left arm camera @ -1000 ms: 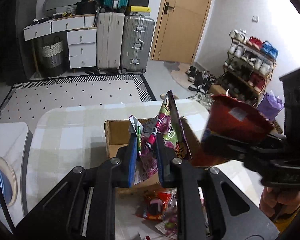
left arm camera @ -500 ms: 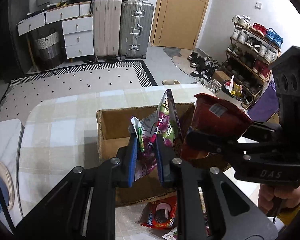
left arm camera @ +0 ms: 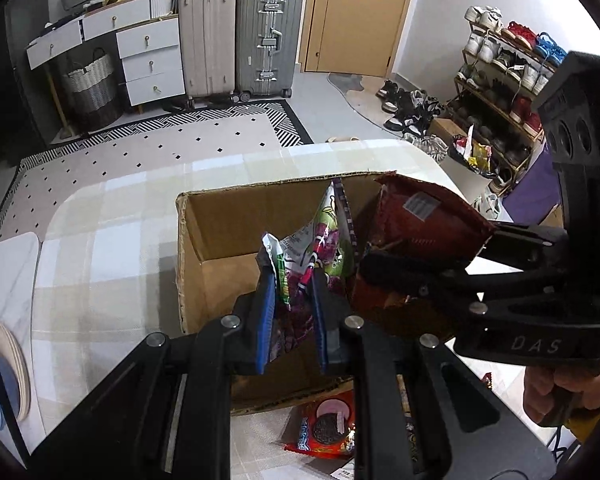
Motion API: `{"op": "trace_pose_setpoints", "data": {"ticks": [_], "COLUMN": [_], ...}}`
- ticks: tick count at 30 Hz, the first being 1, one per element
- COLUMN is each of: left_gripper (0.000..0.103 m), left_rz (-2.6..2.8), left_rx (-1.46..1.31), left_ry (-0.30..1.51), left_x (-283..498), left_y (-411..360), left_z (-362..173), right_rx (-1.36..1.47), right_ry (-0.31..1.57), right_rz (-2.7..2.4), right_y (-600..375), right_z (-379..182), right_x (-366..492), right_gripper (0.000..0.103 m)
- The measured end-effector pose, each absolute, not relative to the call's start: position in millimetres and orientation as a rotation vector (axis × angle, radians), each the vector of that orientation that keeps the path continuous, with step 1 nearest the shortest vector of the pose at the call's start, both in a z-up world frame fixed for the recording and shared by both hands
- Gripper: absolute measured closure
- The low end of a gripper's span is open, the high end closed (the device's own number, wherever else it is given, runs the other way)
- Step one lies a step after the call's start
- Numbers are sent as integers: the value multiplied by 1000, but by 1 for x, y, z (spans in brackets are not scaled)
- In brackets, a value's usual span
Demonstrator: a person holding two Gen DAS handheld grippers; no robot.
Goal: Organize snacks
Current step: 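Carry both bags over the cardboard box with both grippers, then open both grippers to drop the bags into the box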
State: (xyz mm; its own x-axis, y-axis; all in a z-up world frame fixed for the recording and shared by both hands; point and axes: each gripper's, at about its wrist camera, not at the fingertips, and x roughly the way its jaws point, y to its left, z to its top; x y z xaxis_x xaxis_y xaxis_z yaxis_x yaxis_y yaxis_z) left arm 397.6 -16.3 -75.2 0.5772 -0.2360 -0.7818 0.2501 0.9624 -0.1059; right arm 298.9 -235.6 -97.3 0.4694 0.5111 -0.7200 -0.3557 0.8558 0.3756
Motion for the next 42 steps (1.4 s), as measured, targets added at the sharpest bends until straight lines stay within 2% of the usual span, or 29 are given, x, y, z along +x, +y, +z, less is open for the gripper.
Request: {"op": "trace_pose_setpoints", "data": {"ticks": [15, 25, 42], "left_gripper": [88, 87, 87], "left_rz": [-260, -205, -220], "left_rx": [54, 47, 76], "left_ry": [960, 952, 821], "left_x": [406, 397, 302], "left_y": [-23, -13, -24], "left_z": [-96, -87, -4], "right_rx": [118, 107, 117], "right_ry": [966, 928, 770], "right_rz": [523, 513, 537], "right_y": [-230, -234, -253], "right_z": [-104, -90, -7], "right_x": [291, 282, 196], "right_gripper": [54, 54, 54]}}
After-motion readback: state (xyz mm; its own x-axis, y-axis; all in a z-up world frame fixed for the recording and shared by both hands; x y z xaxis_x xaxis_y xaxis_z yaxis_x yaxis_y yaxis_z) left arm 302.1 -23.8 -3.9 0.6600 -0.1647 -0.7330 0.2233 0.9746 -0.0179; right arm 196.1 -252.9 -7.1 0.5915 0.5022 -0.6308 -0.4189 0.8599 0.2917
